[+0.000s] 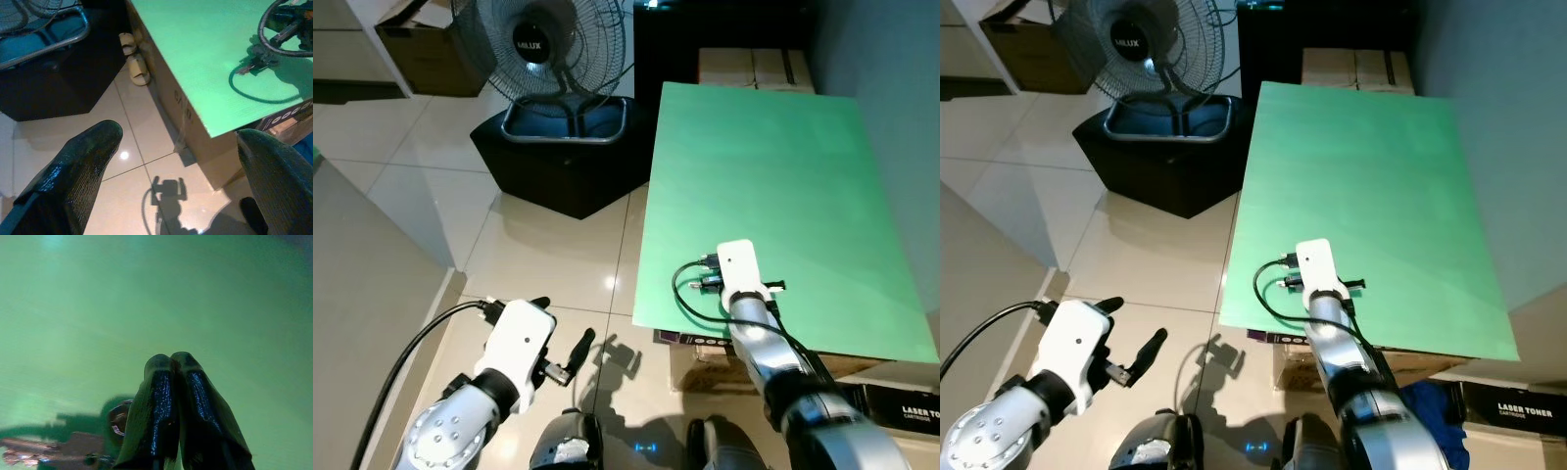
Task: Hang keys on a hook
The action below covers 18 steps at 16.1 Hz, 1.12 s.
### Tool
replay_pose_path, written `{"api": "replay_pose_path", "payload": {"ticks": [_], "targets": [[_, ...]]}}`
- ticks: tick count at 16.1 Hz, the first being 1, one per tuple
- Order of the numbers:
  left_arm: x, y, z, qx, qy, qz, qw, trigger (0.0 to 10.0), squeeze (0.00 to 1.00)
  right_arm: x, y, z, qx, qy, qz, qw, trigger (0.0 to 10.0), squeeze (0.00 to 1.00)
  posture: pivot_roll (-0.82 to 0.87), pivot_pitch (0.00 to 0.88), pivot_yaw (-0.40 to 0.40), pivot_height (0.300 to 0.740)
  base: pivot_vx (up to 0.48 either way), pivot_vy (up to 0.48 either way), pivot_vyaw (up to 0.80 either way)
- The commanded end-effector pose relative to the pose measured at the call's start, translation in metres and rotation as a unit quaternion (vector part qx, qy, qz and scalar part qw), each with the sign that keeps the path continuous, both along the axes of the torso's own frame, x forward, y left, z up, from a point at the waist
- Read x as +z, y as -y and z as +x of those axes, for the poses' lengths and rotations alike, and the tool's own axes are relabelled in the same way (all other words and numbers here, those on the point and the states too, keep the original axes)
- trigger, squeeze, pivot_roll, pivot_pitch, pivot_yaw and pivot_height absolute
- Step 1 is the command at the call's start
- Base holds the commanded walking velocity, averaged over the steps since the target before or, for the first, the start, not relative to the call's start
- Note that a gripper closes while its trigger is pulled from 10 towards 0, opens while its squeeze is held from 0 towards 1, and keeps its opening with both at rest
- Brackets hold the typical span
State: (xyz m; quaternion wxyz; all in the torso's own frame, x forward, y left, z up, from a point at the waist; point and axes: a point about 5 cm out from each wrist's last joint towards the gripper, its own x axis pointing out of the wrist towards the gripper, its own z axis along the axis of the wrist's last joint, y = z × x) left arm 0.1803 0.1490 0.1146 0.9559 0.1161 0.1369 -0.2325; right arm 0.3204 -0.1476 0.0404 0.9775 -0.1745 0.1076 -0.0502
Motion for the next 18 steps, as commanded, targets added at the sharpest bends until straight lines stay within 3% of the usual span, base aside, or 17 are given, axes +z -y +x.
{"api": "replay_pose_path", "payload": {"ticks": [1, 3, 4, 8, 10, 11, 14, 18], "targets": [[-0.004, 0.001, -0.001, 0.000, -0.002, 0.004, 1.000, 10.0, 0.00, 0.004, -0.001, -0.001, 0.009, 0.013, -0.007, 1.000, 0.0, 0.00, 0.01, 0.183, 0.030, 0.713, 0.000, 0.000, 0.00], [-0.006, 0.004, 0.001, -0.003, -0.001, 0.001, 1.000, 10.0, 0.00, 0.004, 0.000, -0.007, 0.019, 0.009, -0.012, 1.000, 0.0, 0.00, -0.01, 0.183, 0.032, 0.713, 0.000, 0.000, 0.00], [-0.007, 0.005, 0.002, -0.005, 0.000, 0.000, 1.000, 10.0, 0.00, 0.001, 0.001, -0.010, -0.001, 0.000, -0.011, 1.000, 10.0, 0.00, -0.01, 0.182, 0.033, 0.713, 0.000, 0.000, 0.00], [-0.006, 0.002, 0.004, -0.004, 0.004, 0.001, 1.000, 10.0, 0.00, 0.000, -0.015, -0.032, -0.037, -0.013, 0.000, 0.999, 10.0, 0.00, -0.01, 0.182, 0.032, 0.713, 0.000, 0.000, 0.00], [-0.005, 0.002, 0.005, -0.004, 0.006, 0.001, 1.000, 10.0, 0.00, -0.008, -0.015, -0.035, -0.043, -0.024, 0.001, 0.999, 10.0, 0.00, -0.01, 0.190, 0.041, 0.713, 0.000, 0.000, 0.00], [-0.004, 0.002, 0.006, -0.005, 0.006, 0.001, 1.000, 10.0, 0.00, -0.008, -0.008, -0.032, -0.055, -0.026, -0.006, 0.998, 10.0, 1.00, -0.01, 0.197, 0.045, 0.713, 0.000, 0.000, 0.00], [-0.003, 0.001, 0.006, -0.005, 0.007, 0.003, 1.000, 10.0, 0.00, -0.001, 0.002, -0.024, -0.076, -0.025, -0.010, 0.997, 10.0, 1.00, 0.00, 0.207, 0.050, 0.713, 0.000, 0.000, 0.00], [-0.001, 0.000, 0.006, -0.003, 0.008, 0.005, 1.000, 10.0, 0.00, -0.004, -0.001, -0.021, -0.069, -0.031, -0.008, 0.997, 10.0, 1.00, 0.01, 0.211, 0.051, 0.713, 0.000, 0.000, 0.00]]}}
